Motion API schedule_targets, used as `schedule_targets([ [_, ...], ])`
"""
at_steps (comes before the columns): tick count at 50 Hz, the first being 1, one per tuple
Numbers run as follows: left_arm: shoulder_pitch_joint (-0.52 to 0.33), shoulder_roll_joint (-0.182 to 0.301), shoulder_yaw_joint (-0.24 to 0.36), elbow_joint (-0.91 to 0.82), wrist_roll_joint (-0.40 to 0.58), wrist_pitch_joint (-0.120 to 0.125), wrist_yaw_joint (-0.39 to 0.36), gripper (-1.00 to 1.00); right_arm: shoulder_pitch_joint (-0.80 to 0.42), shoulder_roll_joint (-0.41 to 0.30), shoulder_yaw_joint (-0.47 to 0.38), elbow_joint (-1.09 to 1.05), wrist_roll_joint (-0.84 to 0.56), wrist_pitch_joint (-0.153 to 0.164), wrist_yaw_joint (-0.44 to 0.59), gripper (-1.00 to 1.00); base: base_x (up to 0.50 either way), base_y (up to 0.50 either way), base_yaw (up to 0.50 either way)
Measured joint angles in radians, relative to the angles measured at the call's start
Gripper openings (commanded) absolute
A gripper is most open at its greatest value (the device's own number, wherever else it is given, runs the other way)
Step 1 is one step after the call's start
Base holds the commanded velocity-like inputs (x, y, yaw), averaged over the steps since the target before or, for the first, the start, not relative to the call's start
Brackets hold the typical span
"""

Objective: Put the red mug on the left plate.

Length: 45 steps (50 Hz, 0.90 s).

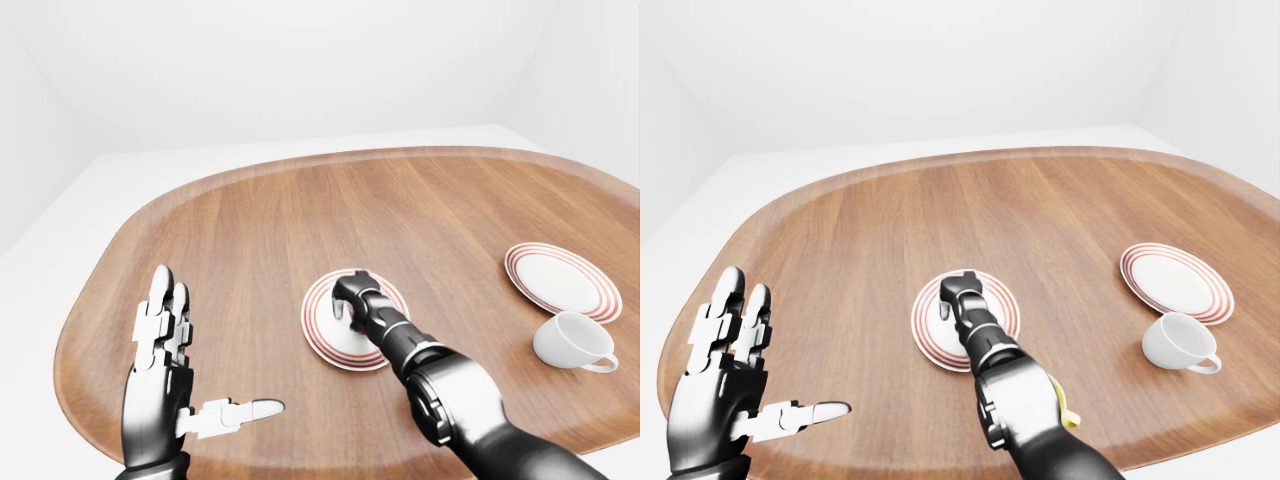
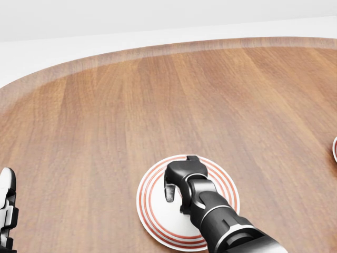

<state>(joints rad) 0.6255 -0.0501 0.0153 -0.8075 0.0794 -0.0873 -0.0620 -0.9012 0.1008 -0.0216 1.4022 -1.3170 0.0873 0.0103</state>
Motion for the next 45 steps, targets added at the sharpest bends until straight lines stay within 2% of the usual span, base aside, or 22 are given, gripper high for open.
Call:
schedule_targets([
  [11,-0.001,0.002,-0.003,0.000,0.002,0.000,0.003,1.00,0.012,-0.011,0.023,-0.007,-0.016,0.000,-0.019,1.00,0.00,0.00,0.00],
  [35,0.000,0.004,-0.004,-0.001,0.002,0.000,0.004,1.00,0.013,-0.024,0.043,-0.009,-0.055,0.000,0.007,1.00,0.00,0.00,0.00],
  [41,0.002,0.003,-0.005,-0.003,0.005,0.000,0.005,1.00,-0.082,-0.050,0.031,-0.026,0.008,-0.030,0.036,1.00,0.00,0.00,0.00],
  [45,0.004,0.004,-0.008,-0.005,0.007,0.000,0.007,1.00,-0.138,-0.070,0.055,-0.117,0.050,-0.042,0.075,1.00,0.00,0.00,0.00],
])
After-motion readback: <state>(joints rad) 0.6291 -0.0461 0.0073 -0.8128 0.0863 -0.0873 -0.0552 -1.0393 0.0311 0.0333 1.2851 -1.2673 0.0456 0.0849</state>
